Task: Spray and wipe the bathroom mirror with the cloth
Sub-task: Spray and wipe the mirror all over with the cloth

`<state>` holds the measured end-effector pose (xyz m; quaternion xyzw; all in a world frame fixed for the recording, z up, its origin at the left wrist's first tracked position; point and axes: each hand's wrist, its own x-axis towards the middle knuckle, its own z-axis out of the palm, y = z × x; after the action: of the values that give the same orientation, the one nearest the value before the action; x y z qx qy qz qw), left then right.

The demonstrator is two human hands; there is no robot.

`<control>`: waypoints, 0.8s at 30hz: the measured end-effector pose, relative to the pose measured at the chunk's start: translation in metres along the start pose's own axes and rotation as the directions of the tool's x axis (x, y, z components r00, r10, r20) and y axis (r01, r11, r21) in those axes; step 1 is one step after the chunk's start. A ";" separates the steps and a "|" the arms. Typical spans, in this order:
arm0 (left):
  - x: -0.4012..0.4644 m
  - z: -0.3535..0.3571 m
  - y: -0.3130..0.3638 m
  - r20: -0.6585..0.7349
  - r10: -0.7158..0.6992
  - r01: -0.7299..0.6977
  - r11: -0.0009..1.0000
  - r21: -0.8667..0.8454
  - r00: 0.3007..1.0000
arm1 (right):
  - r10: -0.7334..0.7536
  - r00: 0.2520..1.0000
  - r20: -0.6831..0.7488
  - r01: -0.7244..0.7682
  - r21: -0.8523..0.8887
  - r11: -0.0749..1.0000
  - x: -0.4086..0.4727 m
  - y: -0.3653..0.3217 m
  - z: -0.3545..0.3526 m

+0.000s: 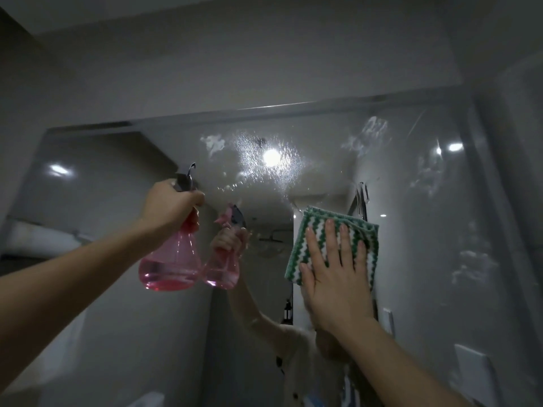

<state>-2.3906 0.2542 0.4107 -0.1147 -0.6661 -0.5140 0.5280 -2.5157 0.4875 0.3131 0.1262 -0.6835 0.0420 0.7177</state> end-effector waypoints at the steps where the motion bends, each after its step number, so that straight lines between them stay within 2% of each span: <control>1: -0.005 -0.001 -0.003 0.027 -0.008 0.008 1.000 -0.007 1.000 | -0.003 1.000 0.002 0.003 -0.001 1.000 -0.001 0.000 -0.001; 9: -0.082 0.007 -0.035 0.090 -0.141 0.149 0.984 -0.095 0.986 | -0.096 0.989 0.114 0.095 0.014 0.995 -0.084 -0.008 -0.010; 14: -0.151 0.025 -0.051 0.237 -0.165 0.206 0.965 -0.161 0.957 | -0.151 0.964 0.221 0.148 0.030 0.989 -0.154 -0.019 -0.020; 18: -0.203 0.029 -0.064 0.323 -0.300 0.406 0.848 -0.342 0.898 | -0.147 0.941 0.305 0.139 0.049 0.989 -0.190 -0.023 -0.028; 24: -0.274 0.037 -0.096 0.315 -0.425 0.520 0.779 -0.349 0.848 | -0.159 0.914 0.373 0.155 0.043 0.987 -0.257 -0.024 -0.035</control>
<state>-2.3647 0.3480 0.1353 -0.1099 -0.6000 -0.7461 0.2669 -2.4916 0.5014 0.0542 0.1908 -0.7954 -0.0363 0.5741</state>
